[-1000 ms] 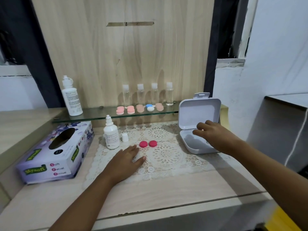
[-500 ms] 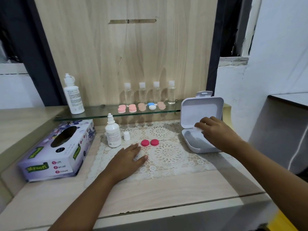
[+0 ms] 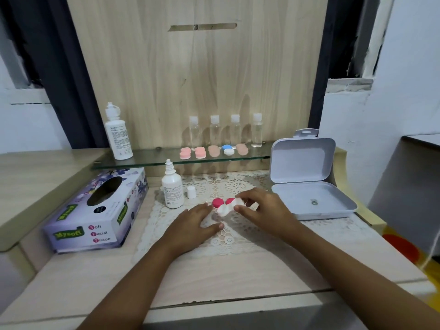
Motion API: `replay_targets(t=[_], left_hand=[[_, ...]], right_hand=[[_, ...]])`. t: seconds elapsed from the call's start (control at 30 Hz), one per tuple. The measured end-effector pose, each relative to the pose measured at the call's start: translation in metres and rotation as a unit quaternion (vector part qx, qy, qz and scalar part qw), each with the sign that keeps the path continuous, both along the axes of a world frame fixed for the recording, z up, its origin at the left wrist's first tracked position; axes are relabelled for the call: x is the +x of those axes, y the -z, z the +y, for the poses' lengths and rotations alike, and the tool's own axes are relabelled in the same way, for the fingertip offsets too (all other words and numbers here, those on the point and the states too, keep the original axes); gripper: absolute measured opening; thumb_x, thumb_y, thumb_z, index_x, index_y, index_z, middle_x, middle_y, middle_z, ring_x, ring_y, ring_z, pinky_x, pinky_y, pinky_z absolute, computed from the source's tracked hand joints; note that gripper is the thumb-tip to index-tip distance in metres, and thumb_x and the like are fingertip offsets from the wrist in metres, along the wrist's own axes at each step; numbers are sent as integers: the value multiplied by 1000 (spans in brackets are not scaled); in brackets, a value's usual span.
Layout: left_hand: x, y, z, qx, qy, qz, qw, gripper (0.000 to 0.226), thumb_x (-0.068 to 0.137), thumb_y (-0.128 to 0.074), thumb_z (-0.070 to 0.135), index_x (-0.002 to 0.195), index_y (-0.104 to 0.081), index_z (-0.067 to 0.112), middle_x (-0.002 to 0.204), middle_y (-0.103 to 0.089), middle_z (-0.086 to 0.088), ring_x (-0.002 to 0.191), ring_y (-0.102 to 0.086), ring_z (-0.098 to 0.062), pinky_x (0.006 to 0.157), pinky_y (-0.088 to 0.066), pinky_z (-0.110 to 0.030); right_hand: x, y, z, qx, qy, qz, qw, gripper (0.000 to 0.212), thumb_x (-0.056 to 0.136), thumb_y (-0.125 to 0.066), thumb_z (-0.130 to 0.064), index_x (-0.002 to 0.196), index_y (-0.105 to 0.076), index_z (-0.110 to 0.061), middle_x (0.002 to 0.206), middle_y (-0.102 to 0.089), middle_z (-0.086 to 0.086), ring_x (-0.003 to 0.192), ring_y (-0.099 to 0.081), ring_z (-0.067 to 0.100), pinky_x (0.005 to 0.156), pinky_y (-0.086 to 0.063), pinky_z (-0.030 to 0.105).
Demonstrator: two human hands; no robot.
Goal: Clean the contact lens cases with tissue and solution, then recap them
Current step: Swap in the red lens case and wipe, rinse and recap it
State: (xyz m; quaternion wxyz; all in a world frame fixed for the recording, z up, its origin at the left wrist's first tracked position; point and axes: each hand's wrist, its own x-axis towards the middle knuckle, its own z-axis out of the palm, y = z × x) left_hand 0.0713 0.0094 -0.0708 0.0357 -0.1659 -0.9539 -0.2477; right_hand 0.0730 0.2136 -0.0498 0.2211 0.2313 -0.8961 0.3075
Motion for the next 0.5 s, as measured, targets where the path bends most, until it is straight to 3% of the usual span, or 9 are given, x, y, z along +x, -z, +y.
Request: replay_targets(t=[0.07,0.2,0.3,0.4,0.5], left_hand=[[0,0,-1,31,0,-6,1000,71,79,-55,64,139,-40,30,147,-37,10,134,-35,-10,108,-31,-28],[-1,-2,-3,60,2,-14,998,68,81,-64,50,140,-38,30,146,-37,11,131,-35,-6,102,-29,-21],[2,-7,-3,89,20,-21,996,66,80,-68,44,138,-40,33,141,-41,14,124,-38,-1,97,-29,-17],[4,-11,-3,118,36,-10,992,56,80,-71,34,128,-45,40,120,-46,27,115,-43,2,85,-31,-2],[8,-13,-3,129,33,29,991,51,83,-67,35,130,-49,30,117,-43,25,109,-44,5,84,-32,-2]], right_hand=[[-1,5,-5,12,10,-25,1000,26,87,-62,-29,110,-66,-19,100,-66,0,84,-54,7,71,-37,17],[-2,15,-5,20,20,-50,998,30,87,-62,-30,114,-64,-19,97,-64,-2,84,-52,6,72,-35,16],[-2,18,-5,34,10,-47,998,30,86,-62,-30,114,-64,-18,102,-66,1,87,-53,9,72,-35,15],[-1,19,-7,57,5,-25,998,31,87,-61,-30,114,-64,-17,105,-66,2,94,-56,15,71,-33,17],[1,20,-7,81,3,-2,997,29,88,-59,-28,113,-64,-15,106,-66,5,97,-56,19,73,-33,19]])
